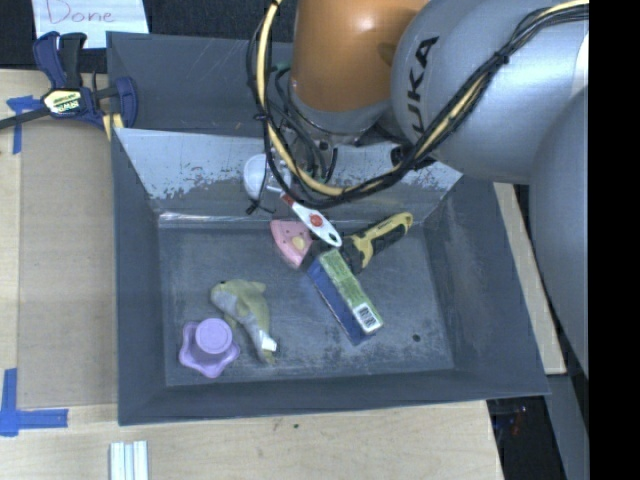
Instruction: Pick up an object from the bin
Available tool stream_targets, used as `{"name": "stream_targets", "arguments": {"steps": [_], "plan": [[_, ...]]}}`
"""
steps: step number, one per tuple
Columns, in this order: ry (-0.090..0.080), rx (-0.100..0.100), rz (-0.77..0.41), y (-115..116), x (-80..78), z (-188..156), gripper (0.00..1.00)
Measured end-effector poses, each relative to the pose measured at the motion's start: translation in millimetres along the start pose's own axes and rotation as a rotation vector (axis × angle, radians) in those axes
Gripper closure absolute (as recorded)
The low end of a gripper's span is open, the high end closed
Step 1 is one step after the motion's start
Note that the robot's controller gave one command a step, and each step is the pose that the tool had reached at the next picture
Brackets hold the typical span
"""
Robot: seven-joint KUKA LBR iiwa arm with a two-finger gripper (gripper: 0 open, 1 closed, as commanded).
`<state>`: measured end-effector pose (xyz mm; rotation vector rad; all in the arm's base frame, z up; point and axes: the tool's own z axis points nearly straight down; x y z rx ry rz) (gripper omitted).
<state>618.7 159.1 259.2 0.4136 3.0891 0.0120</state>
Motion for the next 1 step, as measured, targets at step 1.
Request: {"name": "stream_targets", "arguments": {"steps": [1], "plan": [[0.0, 0.002, -0.192, -60.8, 19.3, 33.9, 1.0]]}}
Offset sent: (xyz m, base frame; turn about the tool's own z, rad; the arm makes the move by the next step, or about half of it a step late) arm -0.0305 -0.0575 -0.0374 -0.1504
